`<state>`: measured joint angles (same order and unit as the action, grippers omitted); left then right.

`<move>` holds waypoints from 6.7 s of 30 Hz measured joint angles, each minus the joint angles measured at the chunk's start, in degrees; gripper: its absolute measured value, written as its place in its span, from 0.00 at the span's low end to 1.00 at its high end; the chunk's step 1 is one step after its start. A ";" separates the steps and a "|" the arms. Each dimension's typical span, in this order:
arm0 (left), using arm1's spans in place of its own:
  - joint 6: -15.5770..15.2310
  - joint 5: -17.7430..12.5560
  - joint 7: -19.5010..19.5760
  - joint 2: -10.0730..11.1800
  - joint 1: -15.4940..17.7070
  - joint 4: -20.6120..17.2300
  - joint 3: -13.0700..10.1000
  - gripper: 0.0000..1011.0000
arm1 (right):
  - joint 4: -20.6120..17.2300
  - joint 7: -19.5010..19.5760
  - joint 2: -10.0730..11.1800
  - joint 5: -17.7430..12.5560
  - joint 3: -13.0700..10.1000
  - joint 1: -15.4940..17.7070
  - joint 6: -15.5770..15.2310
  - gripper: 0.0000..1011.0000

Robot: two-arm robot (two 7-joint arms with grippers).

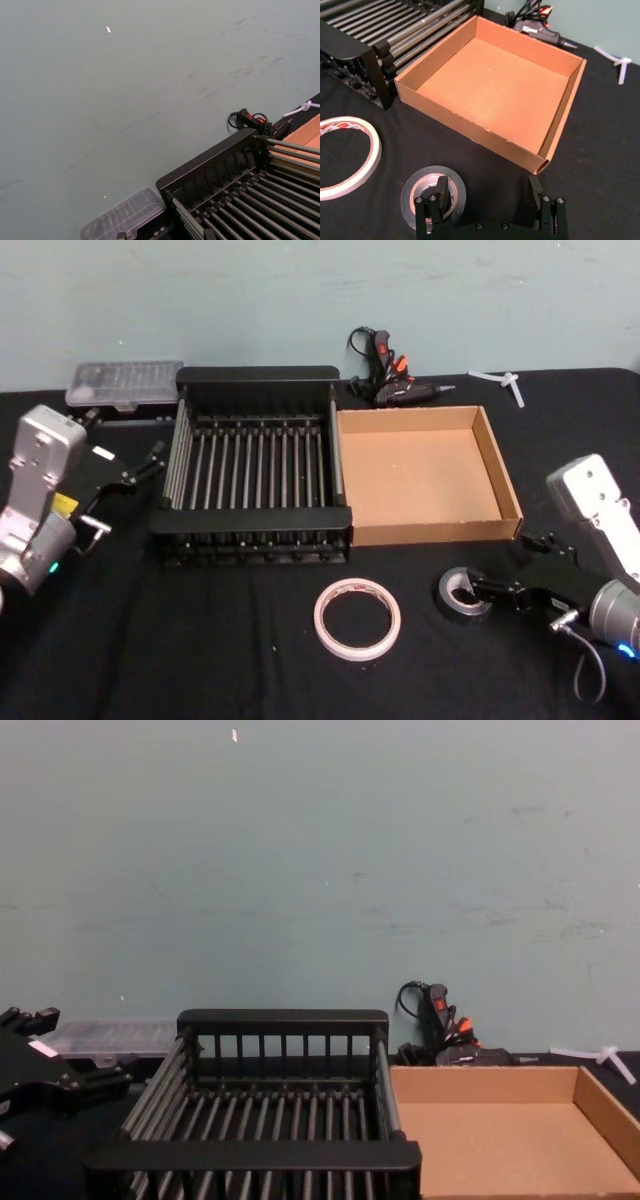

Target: Pick up the white tape and place it into the black box , Pick up the silver tape and place it into the brown box.

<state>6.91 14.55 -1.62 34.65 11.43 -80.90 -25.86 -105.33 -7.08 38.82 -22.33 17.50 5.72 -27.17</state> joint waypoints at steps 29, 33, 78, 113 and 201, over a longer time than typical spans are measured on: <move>0.00 0.00 0.00 0.00 0.00 0.00 0.00 0.99 | 2.59 -2.80 -3.27 3.69 0.55 -2.00 -2.63 0.99; 0.00 0.00 0.00 0.00 0.00 0.00 0.00 0.99 | 2.59 -2.78 -3.22 3.65 0.55 -1.99 -2.62 0.99; 0.00 0.00 0.00 0.00 0.00 0.00 0.00 0.99 | 1.44 -3.86 -3.33 3.57 -0.54 -1.25 -1.68 0.14; 0.00 0.00 0.00 0.00 0.00 0.00 0.00 0.99 | 6.26 -7.75 -9.95 11.49 -2.10 -11.70 10.08 0.14; 0.00 0.00 0.00 0.00 0.00 0.00 0.00 0.99 | 26.94 -4.95 -20.54 23.02 1.20 -23.07 18.09 0.99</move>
<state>6.91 14.55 -1.62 34.64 11.43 -80.90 -25.86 -78.39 -12.03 18.29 0.69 18.69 -17.35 -9.08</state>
